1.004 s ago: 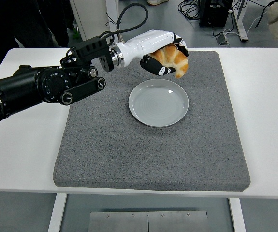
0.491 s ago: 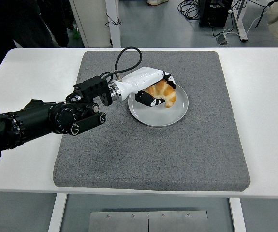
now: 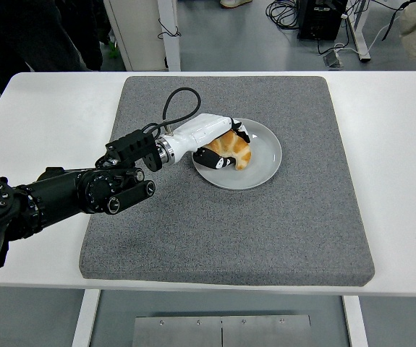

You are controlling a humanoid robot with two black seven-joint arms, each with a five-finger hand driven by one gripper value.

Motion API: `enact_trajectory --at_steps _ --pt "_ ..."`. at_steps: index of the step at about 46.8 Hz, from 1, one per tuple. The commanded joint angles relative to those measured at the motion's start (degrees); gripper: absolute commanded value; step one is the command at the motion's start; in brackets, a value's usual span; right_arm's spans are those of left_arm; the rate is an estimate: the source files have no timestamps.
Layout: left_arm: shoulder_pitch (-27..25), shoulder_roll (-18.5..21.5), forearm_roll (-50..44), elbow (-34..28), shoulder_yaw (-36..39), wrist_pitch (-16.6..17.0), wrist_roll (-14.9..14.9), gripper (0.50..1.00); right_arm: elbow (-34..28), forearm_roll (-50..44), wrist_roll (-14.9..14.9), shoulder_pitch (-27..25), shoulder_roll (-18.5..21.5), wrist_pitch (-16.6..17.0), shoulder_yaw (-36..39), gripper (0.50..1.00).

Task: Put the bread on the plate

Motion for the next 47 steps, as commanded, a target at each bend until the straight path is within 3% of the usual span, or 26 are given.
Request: enact_trajectory --at_steps 1,14,19,29,47 --pt "0.2 0.0 -0.1 0.0 -0.2 0.0 0.0 0.500 0.0 0.0 0.0 0.0 0.0 0.0 0.0 1.000" --pt "0.2 0.0 -5.1 0.1 -0.3 0.0 0.1 0.500 0.3 0.0 0.0 0.0 0.0 0.0 0.0 1.000" --pt "0.2 0.0 -5.3 0.5 -0.4 0.0 0.1 0.586 0.3 0.0 0.0 0.0 0.0 0.0 0.0 1.000" --pt "0.6 0.0 -5.3 0.5 -0.7 0.0 0.2 0.693 0.3 0.0 0.0 0.0 0.0 0.0 0.0 1.000" --pt "1.0 0.0 -5.3 0.5 -0.7 0.0 0.1 0.754 0.3 0.0 0.0 0.0 0.0 0.0 0.0 1.000"
